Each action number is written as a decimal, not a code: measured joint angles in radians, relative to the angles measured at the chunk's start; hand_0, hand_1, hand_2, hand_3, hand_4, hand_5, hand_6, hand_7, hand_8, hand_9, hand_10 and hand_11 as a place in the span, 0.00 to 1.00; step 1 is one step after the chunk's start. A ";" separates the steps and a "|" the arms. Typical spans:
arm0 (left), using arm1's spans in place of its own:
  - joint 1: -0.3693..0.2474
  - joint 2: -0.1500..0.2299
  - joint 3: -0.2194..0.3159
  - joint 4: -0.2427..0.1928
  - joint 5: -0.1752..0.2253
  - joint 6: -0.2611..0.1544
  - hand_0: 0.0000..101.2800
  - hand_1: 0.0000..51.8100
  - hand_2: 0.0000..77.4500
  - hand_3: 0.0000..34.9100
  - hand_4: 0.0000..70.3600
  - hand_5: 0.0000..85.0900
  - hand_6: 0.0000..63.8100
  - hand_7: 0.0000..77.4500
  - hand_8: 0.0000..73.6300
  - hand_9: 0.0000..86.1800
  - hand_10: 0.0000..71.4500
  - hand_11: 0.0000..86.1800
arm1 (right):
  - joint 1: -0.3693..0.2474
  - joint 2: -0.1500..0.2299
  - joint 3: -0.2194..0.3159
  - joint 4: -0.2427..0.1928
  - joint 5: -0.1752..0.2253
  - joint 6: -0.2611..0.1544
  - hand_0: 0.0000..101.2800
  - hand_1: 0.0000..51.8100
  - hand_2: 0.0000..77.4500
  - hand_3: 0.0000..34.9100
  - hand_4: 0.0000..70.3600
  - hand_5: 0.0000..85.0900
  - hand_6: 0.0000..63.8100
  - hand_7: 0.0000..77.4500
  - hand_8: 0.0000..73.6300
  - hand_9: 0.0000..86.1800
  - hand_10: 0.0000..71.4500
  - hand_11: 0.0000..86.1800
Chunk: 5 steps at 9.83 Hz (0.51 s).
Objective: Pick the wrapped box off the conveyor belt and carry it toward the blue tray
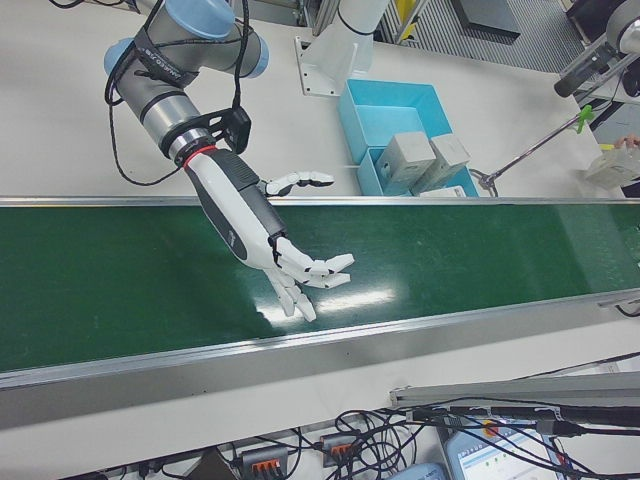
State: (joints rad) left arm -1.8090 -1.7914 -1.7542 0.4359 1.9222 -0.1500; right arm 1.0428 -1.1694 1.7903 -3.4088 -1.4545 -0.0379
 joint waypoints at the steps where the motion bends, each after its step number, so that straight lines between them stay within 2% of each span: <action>1: 0.000 0.000 0.000 0.000 0.000 0.000 0.00 0.00 0.01 0.00 0.00 0.01 0.00 0.00 0.00 0.00 0.01 0.00 | -0.001 -0.002 0.000 0.001 -0.003 0.001 0.49 0.34 0.25 0.70 0.15 0.38 0.06 0.32 0.00 0.06 0.00 0.02; 2: 0.000 0.000 0.000 0.000 0.000 0.000 0.00 0.00 0.01 0.00 0.00 0.01 0.00 0.00 0.00 0.00 0.01 0.00 | -0.001 -0.003 -0.001 0.003 -0.004 0.003 0.49 0.34 0.24 0.64 0.13 0.38 0.06 0.32 0.00 0.06 0.00 0.01; 4: 0.000 0.000 0.000 0.000 0.000 0.000 0.00 0.00 0.01 0.00 0.00 0.01 0.00 0.00 0.00 0.00 0.00 0.00 | -0.002 -0.004 -0.002 0.007 -0.004 0.005 0.49 0.34 0.23 0.45 0.14 0.38 0.06 0.32 0.00 0.06 0.00 0.02; 5: 0.000 0.000 0.000 0.000 0.000 0.000 0.00 0.00 0.01 0.00 0.00 0.01 0.00 0.00 0.00 0.00 0.00 0.00 | -0.002 -0.004 -0.002 0.009 -0.004 0.006 0.49 0.34 0.23 0.45 0.14 0.38 0.06 0.32 0.00 0.06 0.00 0.02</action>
State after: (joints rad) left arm -1.8089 -1.7914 -1.7541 0.4359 1.9223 -0.1500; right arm 1.0405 -1.1734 1.7883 -3.3999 -1.4585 -0.0316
